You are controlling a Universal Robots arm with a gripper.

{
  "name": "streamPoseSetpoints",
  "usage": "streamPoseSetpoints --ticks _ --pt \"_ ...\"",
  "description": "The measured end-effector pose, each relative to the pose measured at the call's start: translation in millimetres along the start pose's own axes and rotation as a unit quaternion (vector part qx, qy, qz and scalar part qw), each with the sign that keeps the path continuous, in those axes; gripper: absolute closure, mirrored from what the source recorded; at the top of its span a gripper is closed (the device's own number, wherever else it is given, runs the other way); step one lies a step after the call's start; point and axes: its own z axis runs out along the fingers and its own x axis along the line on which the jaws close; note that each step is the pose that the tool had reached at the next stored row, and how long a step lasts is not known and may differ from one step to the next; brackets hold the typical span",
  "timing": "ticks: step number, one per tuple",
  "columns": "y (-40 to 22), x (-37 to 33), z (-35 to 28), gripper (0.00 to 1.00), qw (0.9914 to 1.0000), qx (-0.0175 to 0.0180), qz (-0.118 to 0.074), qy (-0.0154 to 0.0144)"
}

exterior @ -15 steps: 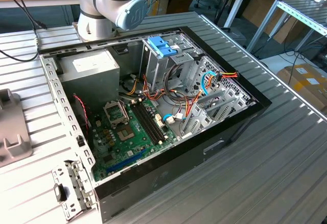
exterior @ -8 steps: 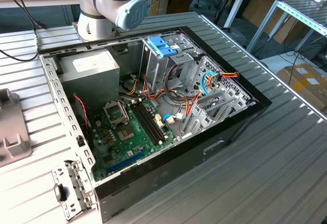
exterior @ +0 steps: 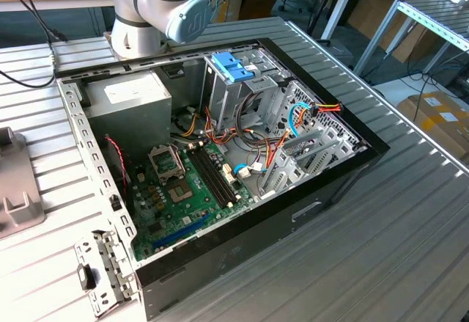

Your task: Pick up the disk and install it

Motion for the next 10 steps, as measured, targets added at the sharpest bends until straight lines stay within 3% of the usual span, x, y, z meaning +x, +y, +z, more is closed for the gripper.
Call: streamPoseSetpoints --ticks 10 --pt "0.2 -0.4 -3.9 0.62 1.00000 0.0000 0.000 0.0000"
